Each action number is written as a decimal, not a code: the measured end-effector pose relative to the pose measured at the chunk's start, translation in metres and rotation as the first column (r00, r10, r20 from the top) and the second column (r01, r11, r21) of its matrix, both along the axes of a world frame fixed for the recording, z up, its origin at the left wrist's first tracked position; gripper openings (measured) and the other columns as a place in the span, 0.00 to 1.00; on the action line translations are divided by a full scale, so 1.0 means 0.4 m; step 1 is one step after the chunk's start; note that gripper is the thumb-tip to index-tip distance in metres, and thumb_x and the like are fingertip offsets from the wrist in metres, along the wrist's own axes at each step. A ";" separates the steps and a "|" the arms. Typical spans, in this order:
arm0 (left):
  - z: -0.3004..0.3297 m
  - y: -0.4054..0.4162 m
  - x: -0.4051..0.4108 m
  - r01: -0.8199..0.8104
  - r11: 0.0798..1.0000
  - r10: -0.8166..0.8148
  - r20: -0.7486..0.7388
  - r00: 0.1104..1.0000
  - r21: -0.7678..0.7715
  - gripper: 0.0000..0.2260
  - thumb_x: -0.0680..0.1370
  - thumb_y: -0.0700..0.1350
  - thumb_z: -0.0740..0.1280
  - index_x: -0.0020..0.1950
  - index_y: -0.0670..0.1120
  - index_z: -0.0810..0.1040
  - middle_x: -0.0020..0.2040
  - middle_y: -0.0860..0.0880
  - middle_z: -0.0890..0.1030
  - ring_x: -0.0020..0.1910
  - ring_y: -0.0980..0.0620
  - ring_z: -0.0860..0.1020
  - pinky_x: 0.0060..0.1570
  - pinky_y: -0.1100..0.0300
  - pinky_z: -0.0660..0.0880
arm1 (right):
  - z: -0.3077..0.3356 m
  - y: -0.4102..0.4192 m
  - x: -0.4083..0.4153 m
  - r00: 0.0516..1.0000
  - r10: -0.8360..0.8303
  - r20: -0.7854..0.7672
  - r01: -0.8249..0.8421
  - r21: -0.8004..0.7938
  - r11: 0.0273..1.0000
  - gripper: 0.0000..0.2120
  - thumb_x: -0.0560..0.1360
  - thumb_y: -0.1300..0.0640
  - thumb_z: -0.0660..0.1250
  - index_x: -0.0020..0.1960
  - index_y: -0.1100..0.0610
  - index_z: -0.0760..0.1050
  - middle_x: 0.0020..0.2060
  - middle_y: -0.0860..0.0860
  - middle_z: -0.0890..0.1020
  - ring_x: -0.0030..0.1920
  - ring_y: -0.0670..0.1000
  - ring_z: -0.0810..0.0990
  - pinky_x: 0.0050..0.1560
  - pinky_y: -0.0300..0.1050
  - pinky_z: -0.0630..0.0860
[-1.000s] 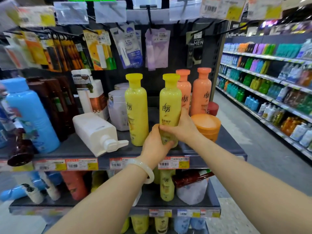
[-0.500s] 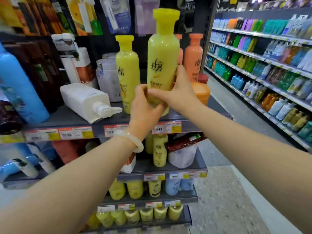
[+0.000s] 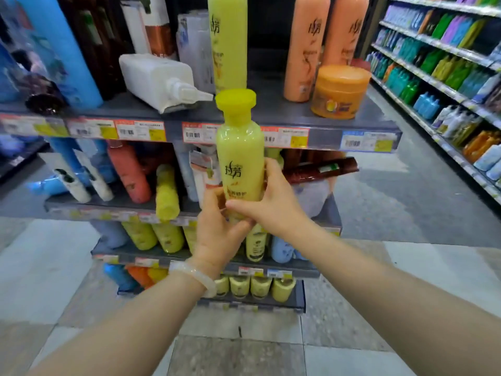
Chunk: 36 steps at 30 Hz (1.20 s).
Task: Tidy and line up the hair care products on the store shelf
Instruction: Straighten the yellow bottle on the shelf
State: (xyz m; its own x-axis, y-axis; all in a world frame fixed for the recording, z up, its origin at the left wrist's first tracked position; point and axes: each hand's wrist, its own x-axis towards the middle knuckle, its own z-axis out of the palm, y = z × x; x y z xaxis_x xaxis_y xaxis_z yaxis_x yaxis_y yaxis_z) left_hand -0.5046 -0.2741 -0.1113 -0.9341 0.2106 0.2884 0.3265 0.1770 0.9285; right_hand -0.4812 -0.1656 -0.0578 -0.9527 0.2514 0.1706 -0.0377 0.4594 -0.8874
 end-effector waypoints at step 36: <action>-0.388 0.141 -0.331 -0.077 0.992 0.079 0.018 0.997 -0.097 0.22 0.75 0.39 0.67 0.66 0.45 0.66 0.55 0.50 0.77 0.50 0.54 0.75 0.49 0.64 0.70 | -0.436 0.058 -0.337 0.978 -0.205 0.038 0.206 -0.008 0.979 0.33 0.66 0.58 0.74 0.67 0.56 0.62 0.61 0.54 0.75 0.62 0.54 0.74 0.62 0.52 0.72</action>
